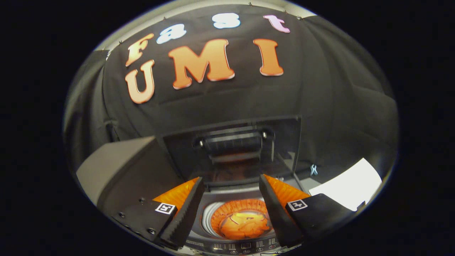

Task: Put the clothes into the washing machine and then close the washing machine lid.

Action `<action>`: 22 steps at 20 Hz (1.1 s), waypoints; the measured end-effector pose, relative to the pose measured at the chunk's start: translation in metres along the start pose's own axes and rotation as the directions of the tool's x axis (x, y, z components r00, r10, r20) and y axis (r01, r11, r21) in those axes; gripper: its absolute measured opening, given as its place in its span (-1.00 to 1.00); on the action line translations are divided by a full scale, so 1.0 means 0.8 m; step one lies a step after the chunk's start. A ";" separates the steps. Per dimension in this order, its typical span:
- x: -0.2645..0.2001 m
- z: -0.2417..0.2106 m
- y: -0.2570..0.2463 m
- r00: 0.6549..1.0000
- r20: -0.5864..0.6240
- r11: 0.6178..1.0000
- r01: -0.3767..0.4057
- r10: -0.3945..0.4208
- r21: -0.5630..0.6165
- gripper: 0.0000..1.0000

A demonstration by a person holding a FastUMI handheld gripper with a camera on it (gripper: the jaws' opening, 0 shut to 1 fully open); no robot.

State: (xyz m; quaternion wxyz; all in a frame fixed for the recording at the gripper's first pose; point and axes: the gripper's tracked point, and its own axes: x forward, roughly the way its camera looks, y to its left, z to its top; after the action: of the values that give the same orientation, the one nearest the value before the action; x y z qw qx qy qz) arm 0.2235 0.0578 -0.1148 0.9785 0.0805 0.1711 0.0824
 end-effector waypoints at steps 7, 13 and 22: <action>0.077 0.124 0.014 0.992 0.122 0.996 -0.033 0.044 -0.085 0.97; 0.189 0.129 0.011 1.000 0.029 0.999 0.003 -0.002 -0.034 0.97; 0.262 0.106 0.007 0.997 -0.043 0.997 0.060 -0.062 -0.052 0.97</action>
State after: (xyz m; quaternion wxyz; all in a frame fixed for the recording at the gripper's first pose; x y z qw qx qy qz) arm 0.4465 0.0921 -0.1026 0.9782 0.0484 0.1933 0.0585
